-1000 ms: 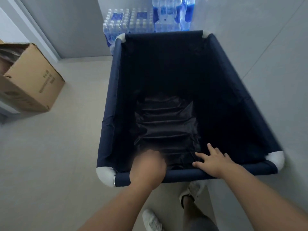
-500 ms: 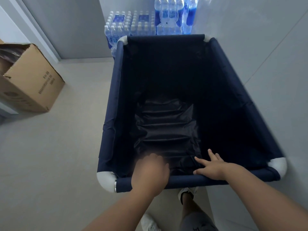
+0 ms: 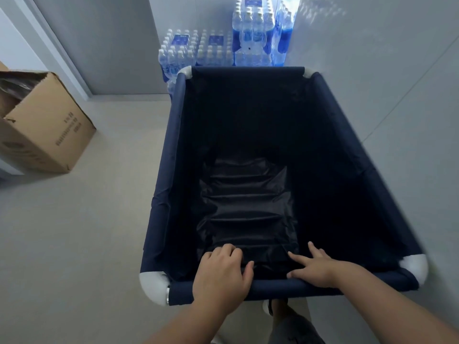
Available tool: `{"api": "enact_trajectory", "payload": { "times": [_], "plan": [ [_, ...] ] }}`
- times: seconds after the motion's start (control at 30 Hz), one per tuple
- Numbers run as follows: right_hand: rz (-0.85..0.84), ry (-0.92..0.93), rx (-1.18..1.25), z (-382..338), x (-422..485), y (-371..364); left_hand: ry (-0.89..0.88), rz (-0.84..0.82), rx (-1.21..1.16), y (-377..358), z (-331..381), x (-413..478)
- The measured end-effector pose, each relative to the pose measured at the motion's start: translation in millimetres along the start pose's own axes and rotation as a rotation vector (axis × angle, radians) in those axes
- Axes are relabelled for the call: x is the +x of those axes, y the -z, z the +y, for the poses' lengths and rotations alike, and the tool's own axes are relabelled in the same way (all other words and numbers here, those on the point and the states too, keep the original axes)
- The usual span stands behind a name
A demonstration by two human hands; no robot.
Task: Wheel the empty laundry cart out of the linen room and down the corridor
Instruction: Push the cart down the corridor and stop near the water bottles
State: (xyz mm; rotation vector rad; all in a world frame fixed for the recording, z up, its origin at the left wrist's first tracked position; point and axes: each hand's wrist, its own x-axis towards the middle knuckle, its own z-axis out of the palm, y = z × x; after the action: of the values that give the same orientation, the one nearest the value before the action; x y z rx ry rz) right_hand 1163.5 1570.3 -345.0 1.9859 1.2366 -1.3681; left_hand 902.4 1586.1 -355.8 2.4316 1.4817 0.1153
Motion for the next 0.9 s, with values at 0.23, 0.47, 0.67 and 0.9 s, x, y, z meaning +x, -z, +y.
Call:
{"api": "enact_trajectory", "payload": {
  "times": [0.23,0.47,0.67,0.9],
  "plan": [
    [0.015,0.009,0.023,4,4,-4,-0.010,-0.019,0.013,-1,-1,-1],
    [0.133,0.012,0.050,0,0,-4,0.007,-0.046,0.028,4,-1,4],
    [0.315,0.041,-0.054,0,-1,-7,0.035,-0.065,0.026,8,1,11],
    [0.305,0.063,-0.108,-3,-4,-2,0.057,-0.101,0.049,9,1,14]
  ]
}}
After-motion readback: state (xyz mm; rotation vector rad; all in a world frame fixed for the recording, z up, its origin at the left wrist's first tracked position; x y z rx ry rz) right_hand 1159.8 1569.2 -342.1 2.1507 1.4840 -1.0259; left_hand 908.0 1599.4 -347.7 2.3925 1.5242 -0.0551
